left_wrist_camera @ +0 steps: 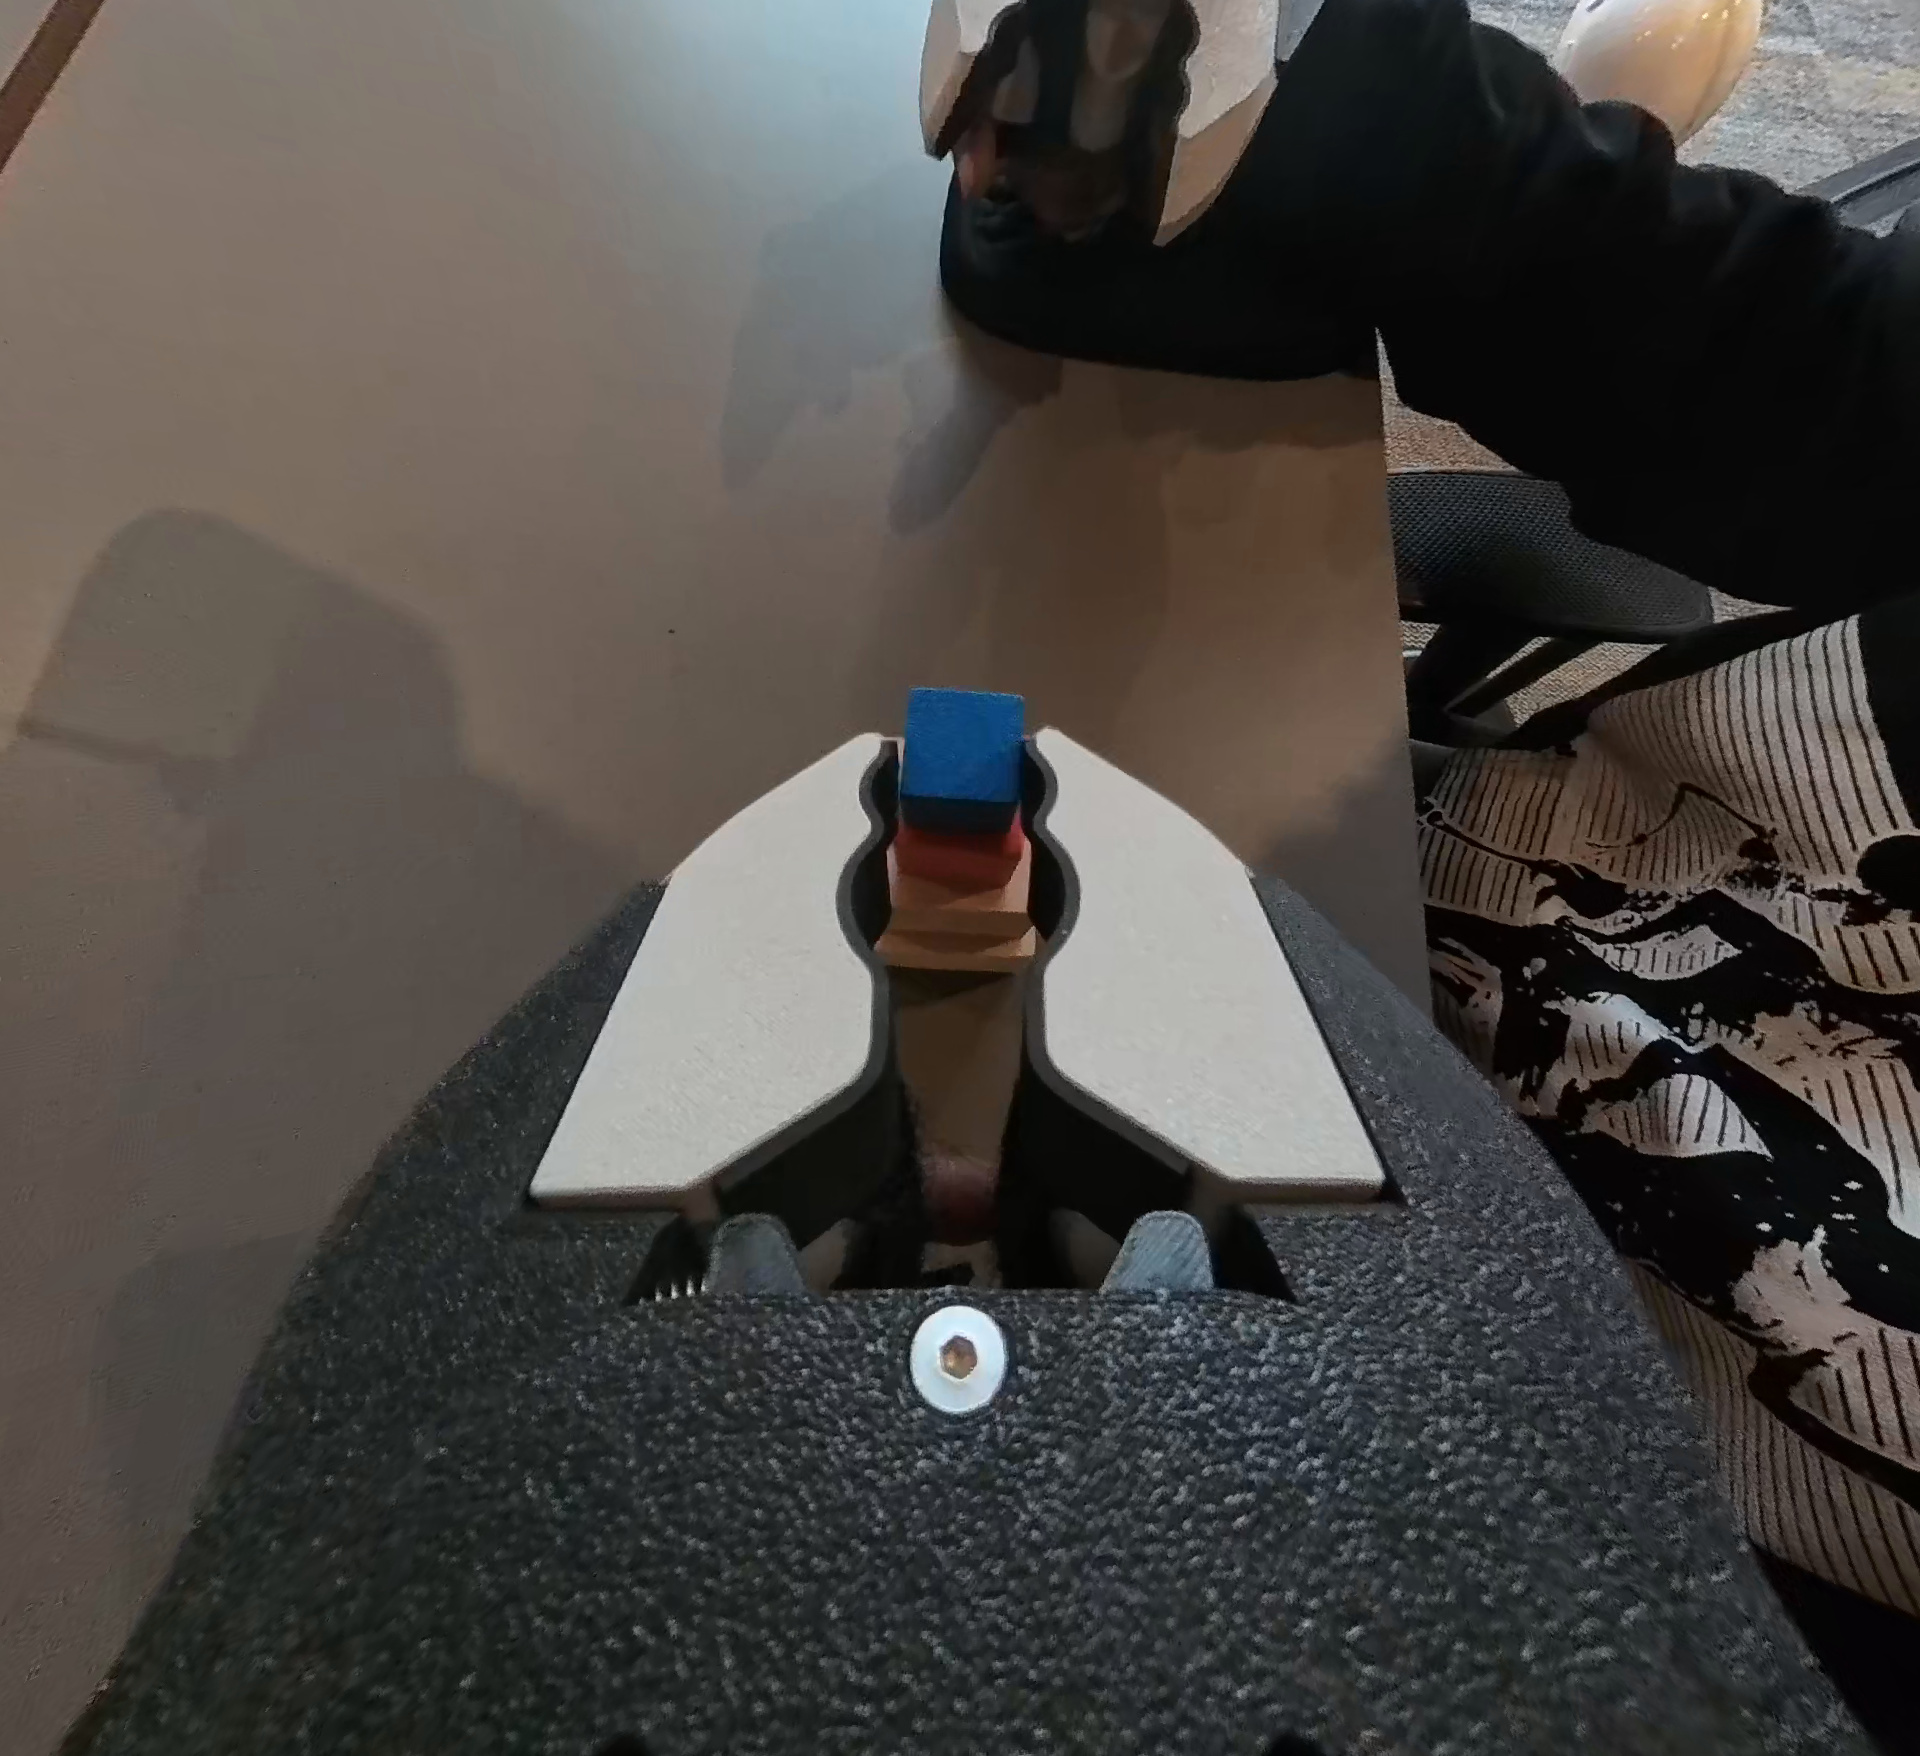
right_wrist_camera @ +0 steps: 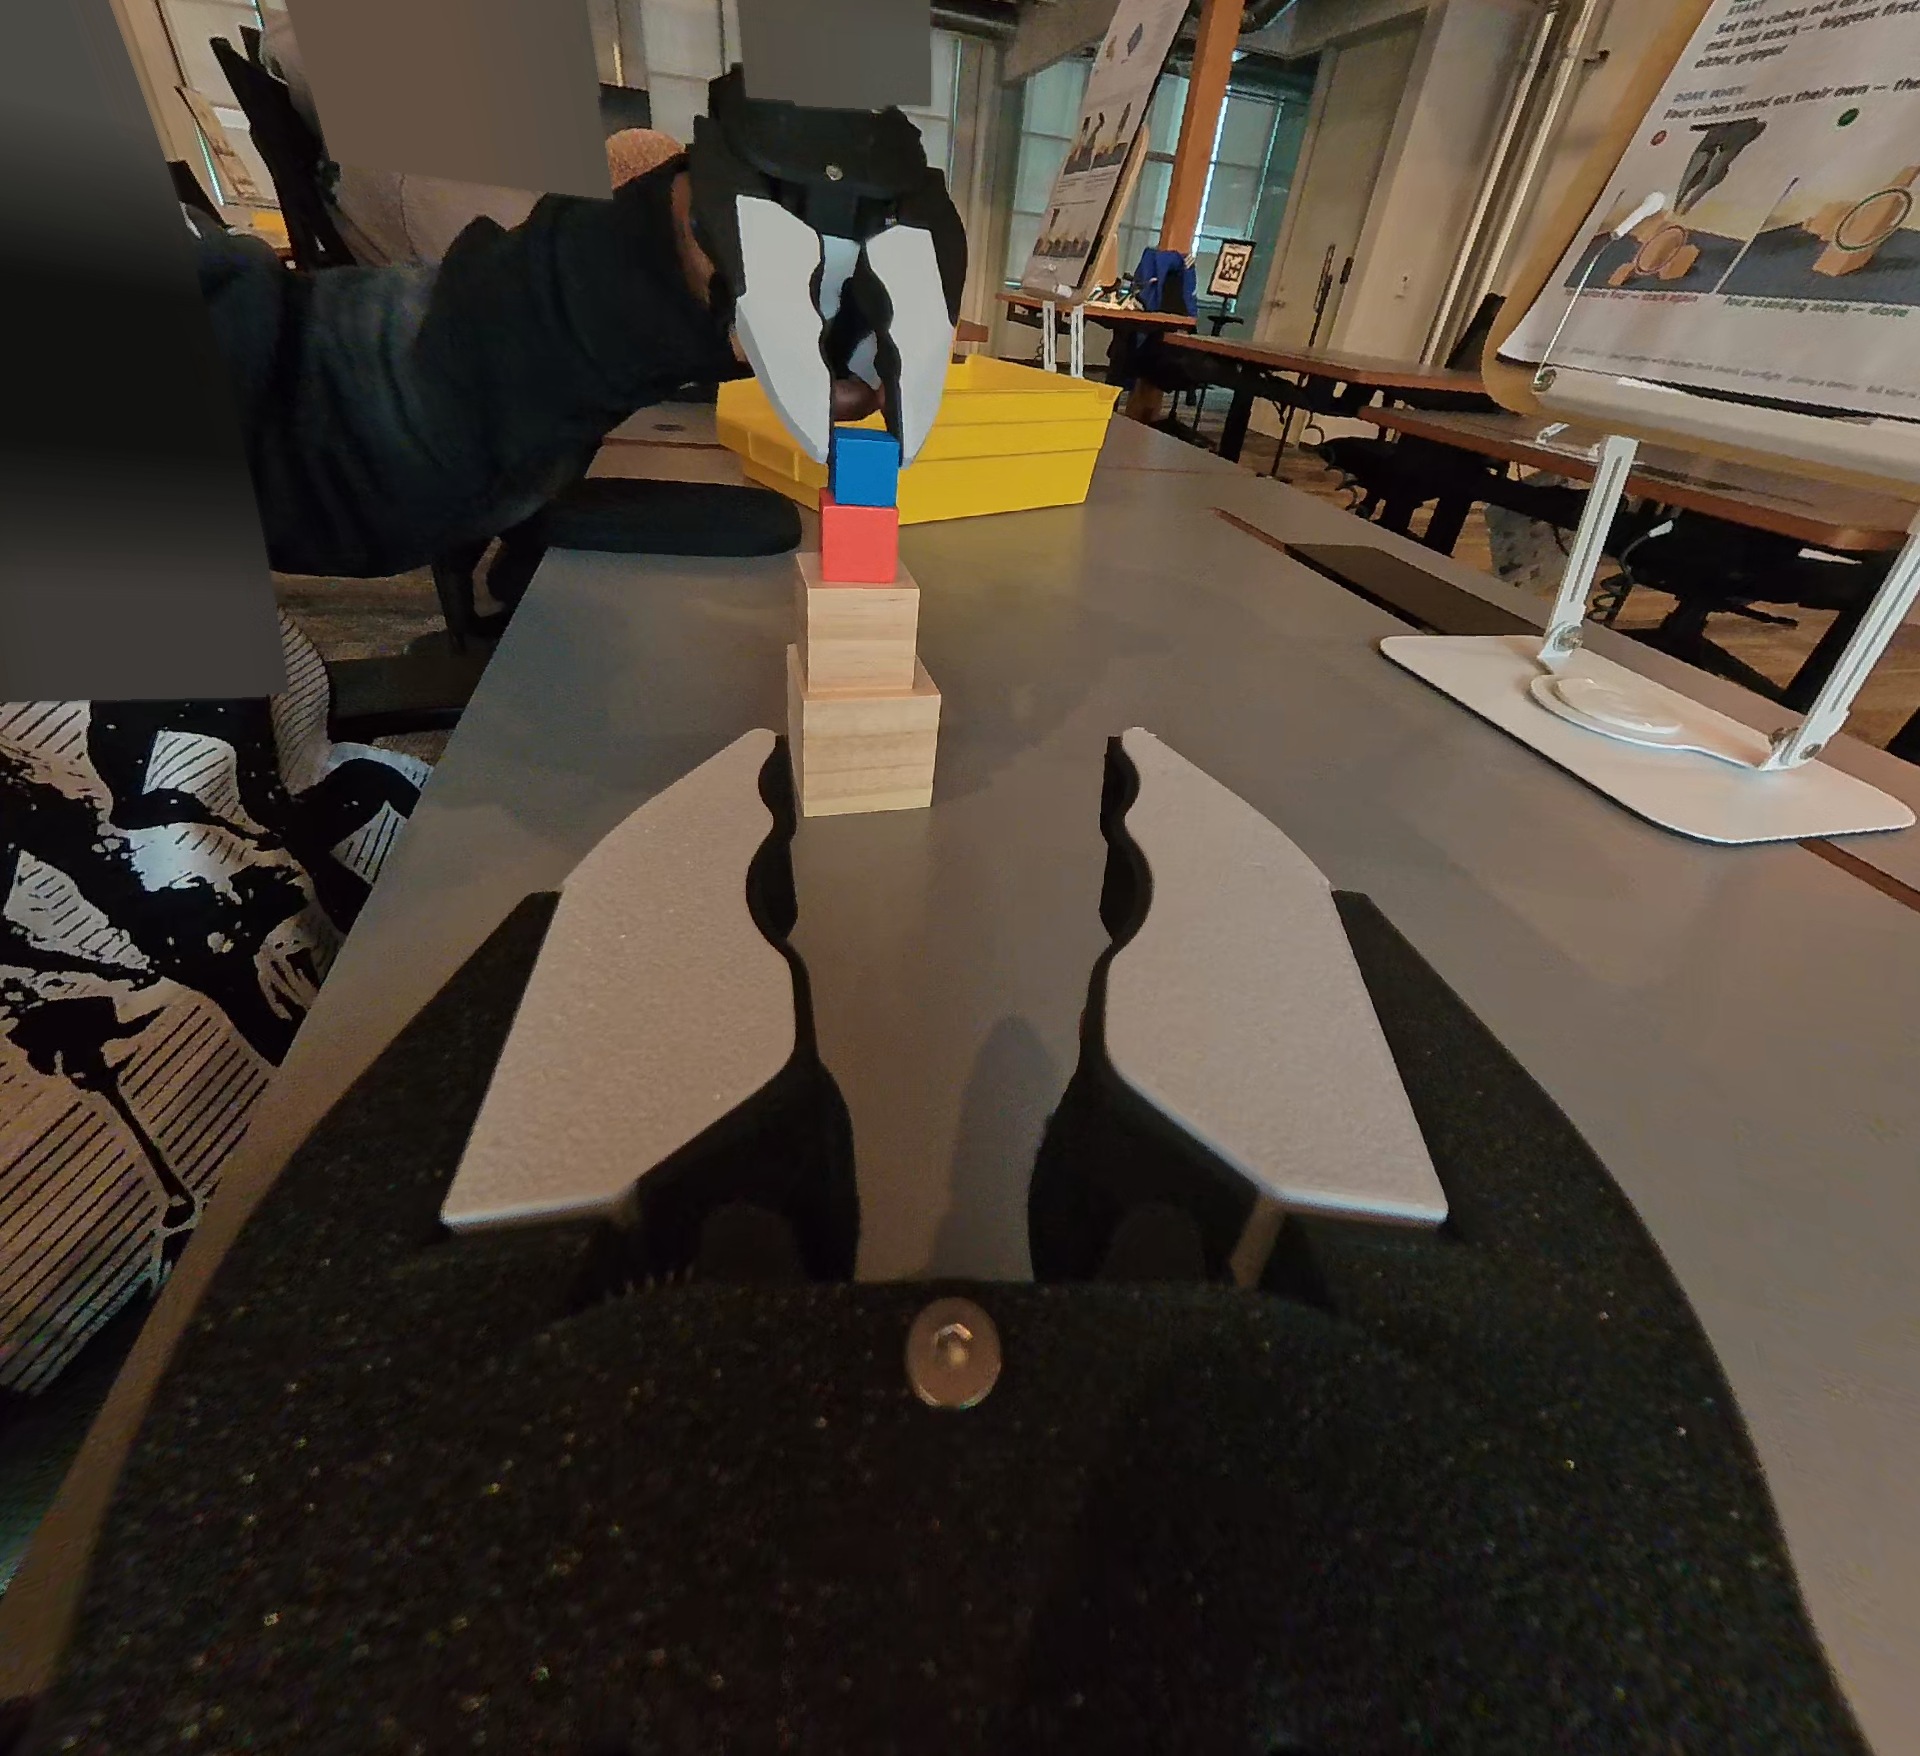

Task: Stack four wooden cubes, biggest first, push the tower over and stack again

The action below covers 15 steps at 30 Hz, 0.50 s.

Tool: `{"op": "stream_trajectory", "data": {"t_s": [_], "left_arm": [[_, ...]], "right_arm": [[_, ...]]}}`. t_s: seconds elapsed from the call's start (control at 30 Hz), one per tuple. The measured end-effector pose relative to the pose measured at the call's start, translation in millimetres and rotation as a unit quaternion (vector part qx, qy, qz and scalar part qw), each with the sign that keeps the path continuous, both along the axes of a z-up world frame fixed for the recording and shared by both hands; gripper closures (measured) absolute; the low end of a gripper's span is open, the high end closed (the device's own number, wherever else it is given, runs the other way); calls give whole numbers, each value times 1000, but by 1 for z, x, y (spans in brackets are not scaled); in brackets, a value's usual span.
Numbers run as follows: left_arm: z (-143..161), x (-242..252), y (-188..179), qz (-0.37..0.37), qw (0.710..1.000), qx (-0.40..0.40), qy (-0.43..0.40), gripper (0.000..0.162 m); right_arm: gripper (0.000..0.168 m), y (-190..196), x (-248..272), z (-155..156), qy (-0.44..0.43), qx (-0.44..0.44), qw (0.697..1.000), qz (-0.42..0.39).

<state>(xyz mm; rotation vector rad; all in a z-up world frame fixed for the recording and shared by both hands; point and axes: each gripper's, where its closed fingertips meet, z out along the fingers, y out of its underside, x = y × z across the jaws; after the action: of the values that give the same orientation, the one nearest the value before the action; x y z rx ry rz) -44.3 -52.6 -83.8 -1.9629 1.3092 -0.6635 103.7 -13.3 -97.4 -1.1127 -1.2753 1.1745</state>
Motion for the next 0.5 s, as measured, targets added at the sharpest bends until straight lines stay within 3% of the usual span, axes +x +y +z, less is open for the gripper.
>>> {"op": "stream_trajectory", "data": {"t_s": [0.2, 0.5], "left_arm": [[-6, -2, -2, -7, 1000, -5, 18, 126], [-2, -15, -13, -7, 1000, 25, 5, 64]], "right_arm": [[112, 0, 0, 0, 0, -1, 1000, 0], [112, 0, 0, 0, -1, 0, 1000, 0]]}}
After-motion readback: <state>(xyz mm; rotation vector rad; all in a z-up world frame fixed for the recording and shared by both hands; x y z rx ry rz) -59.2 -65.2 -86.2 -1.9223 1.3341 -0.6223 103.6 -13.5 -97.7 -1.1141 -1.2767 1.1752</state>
